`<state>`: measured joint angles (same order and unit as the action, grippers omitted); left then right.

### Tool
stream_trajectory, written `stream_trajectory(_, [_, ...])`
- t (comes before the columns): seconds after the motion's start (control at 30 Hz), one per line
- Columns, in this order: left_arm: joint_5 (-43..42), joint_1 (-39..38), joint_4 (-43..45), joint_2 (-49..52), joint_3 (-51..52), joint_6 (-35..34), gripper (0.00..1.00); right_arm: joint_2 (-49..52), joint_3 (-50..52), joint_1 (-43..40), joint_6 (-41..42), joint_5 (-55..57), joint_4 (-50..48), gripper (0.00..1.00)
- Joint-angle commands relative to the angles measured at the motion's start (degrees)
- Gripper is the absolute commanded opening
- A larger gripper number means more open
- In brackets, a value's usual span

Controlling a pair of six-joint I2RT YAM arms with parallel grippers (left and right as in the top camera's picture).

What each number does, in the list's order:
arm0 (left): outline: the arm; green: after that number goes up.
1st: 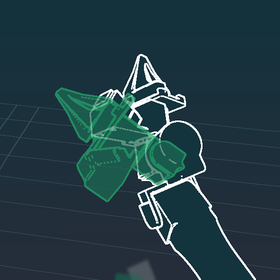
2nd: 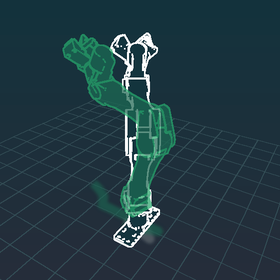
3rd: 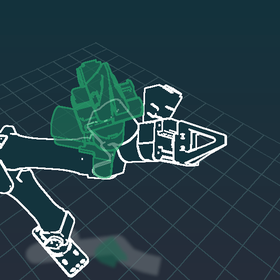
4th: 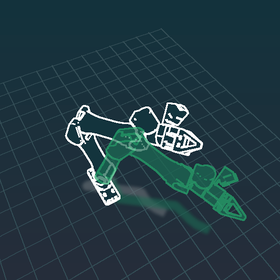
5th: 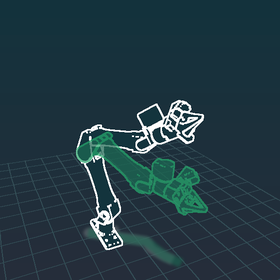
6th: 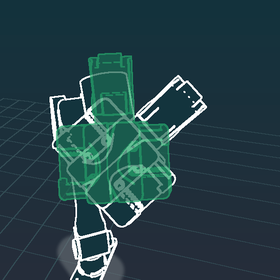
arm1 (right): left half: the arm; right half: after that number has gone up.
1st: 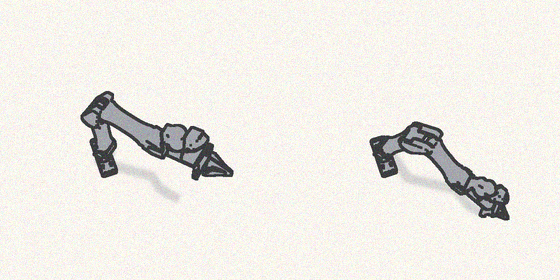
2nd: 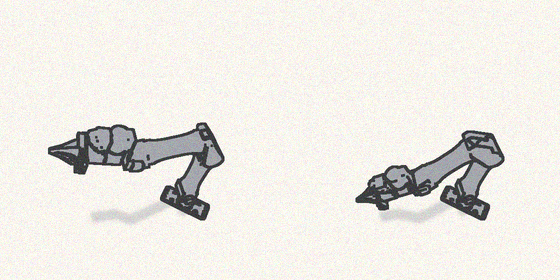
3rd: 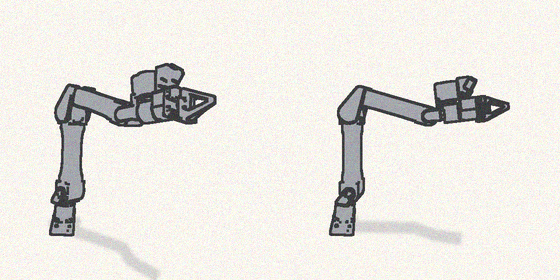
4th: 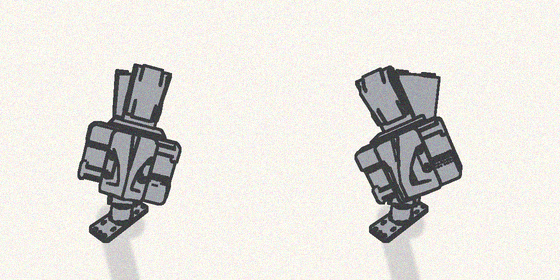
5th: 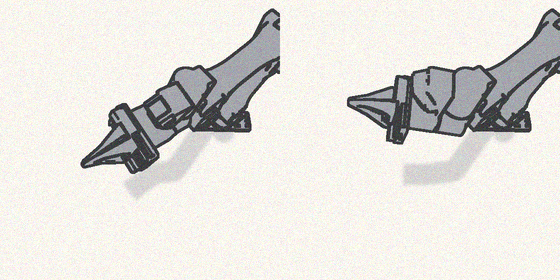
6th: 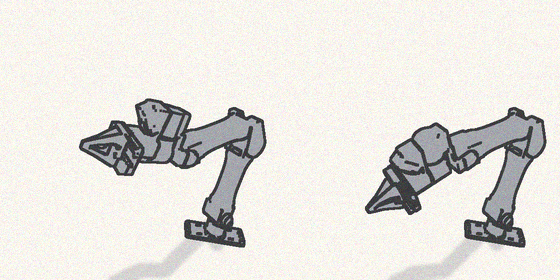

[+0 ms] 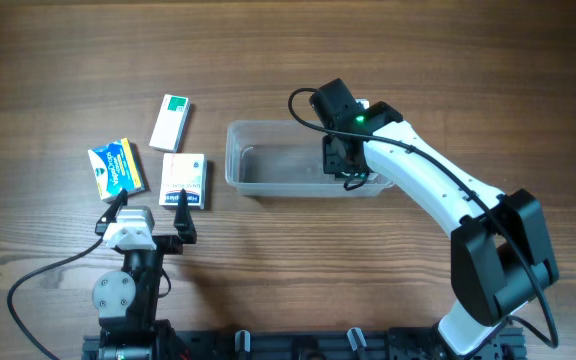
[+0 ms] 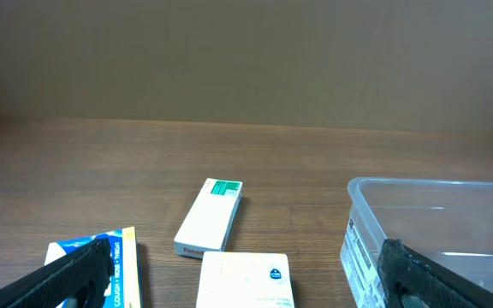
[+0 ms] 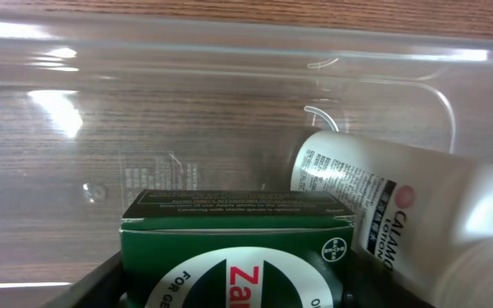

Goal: Pack container
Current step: 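Lower the Zam-Buk box into the container beside the bottle and release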

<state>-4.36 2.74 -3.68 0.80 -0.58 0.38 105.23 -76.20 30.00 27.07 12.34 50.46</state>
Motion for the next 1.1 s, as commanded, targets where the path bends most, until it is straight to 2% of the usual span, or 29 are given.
stream_trajectory(0.0, [-0.7, 0.0, -0.3, -0.4, 0.3, 0.9, 1.0, 1.4, 0.4, -0.1, -0.2, 1.3, -0.1, 0.72])
stream_trajectory(0.3, [-0.7, 0.0, -0.3, -0.4, 0.3, 0.9, 1.0, 1.4, 0.4, -0.1, -0.3, -0.4, -0.1, 0.73])
stream_trajectory(0.67, [-0.7, 0.0, -0.2, -0.4, 0.3, 0.9, 1.0, 1.4, -1.6, -0.1, -1.7, -5.7, -0.3, 0.65])
stream_trajectory(0.87, [-0.7, 0.0, -0.2, -0.4, 0.3, 0.9, 1.0, 1.4, -1.8, -0.1, -5.1, -11.0, -1.0, 0.41])
stream_trajectory(1.0, [-0.7, 0.0, -0.2, -0.4, 0.3, 0.9, 1.0, 1.4, -1.8, 0.2, -10.4, -14.2, -2.0, 0.15])
stream_trajectory(1.07, [-0.7, 0.0, -0.2, -0.4, 0.3, 0.9, 1.0, 1.4, -1.8, 0.4, -11.8, -14.2, -2.2, 0.09])
